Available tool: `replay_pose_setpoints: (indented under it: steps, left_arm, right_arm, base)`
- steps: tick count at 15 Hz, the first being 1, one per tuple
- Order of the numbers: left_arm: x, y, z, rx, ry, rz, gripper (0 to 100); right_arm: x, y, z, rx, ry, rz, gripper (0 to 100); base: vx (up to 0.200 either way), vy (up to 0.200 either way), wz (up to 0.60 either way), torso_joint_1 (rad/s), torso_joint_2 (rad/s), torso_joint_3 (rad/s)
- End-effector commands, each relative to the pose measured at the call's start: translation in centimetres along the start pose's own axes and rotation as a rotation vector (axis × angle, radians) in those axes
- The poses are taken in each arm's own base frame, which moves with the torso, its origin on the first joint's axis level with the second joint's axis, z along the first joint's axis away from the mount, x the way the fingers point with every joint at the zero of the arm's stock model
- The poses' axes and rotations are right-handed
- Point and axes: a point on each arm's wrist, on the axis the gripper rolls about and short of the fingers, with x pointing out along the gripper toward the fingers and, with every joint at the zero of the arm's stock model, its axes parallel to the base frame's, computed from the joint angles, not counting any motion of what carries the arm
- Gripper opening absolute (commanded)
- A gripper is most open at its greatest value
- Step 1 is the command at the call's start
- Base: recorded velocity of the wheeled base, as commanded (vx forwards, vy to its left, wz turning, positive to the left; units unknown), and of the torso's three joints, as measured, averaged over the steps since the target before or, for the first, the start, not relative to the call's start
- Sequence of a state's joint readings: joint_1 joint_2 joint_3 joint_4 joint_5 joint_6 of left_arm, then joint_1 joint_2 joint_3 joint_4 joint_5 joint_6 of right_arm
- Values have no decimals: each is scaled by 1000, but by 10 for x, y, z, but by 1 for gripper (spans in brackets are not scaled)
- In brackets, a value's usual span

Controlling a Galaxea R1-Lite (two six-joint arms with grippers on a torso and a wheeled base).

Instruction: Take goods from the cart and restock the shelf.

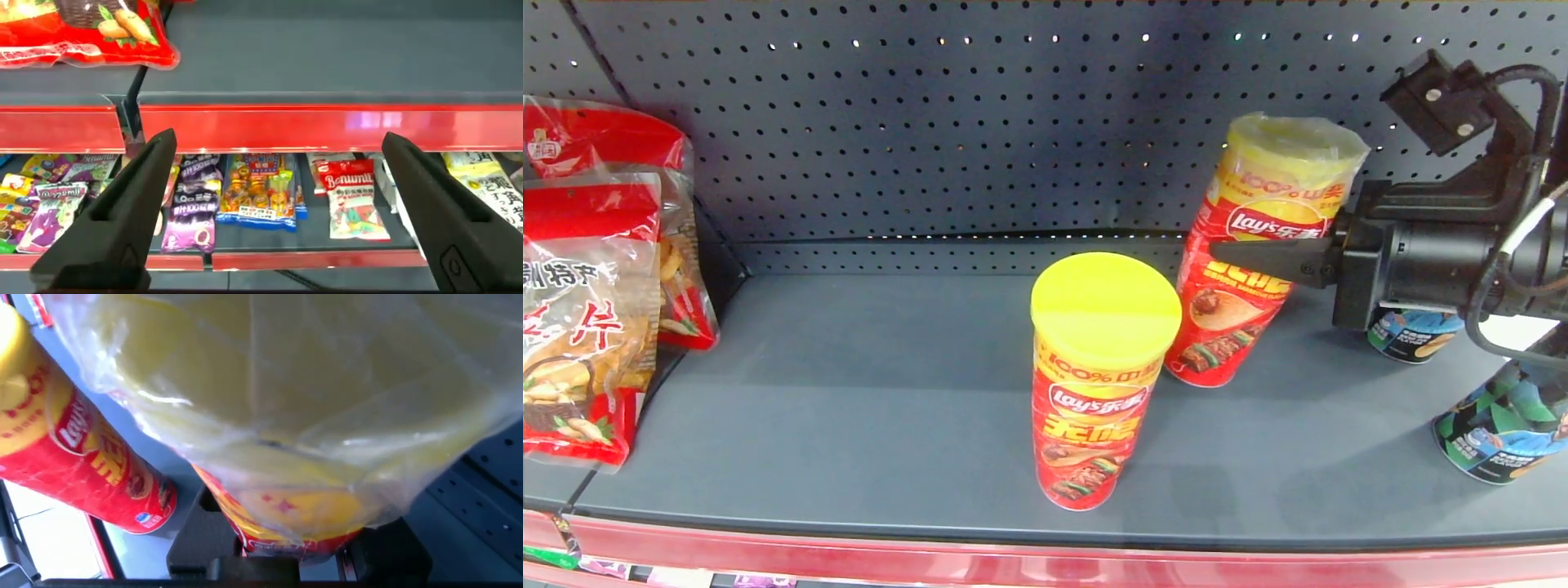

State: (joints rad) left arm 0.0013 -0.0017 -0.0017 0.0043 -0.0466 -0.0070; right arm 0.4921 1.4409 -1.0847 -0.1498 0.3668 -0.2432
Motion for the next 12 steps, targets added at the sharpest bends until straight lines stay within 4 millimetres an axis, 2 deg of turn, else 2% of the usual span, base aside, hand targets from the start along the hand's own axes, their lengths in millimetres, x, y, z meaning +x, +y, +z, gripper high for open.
replay_pose_setpoints:
  steps: [1,8,9,12]
  left_arm:
    - [0,0,0,-1,2,1,100]
    - [0,0,0,-1,2,2,100]
    - [0,0,0,-1,2,2,100]
    - [0,0,0,-1,2,1,100]
  right_arm:
    - [17,-4,-3,3,19,16,0]
    - [67,-18,11,-11,-27,119,0]
    - [70,-18,11,-13,-27,126,0]
    - [98,0,13,-25,-29,205,0]
  base:
    - [0,0,0,0,0,0]
    - [0,0,0,0,0,0]
    - [0,0,0,0,0,0]
    - [0,0,0,0,0,0]
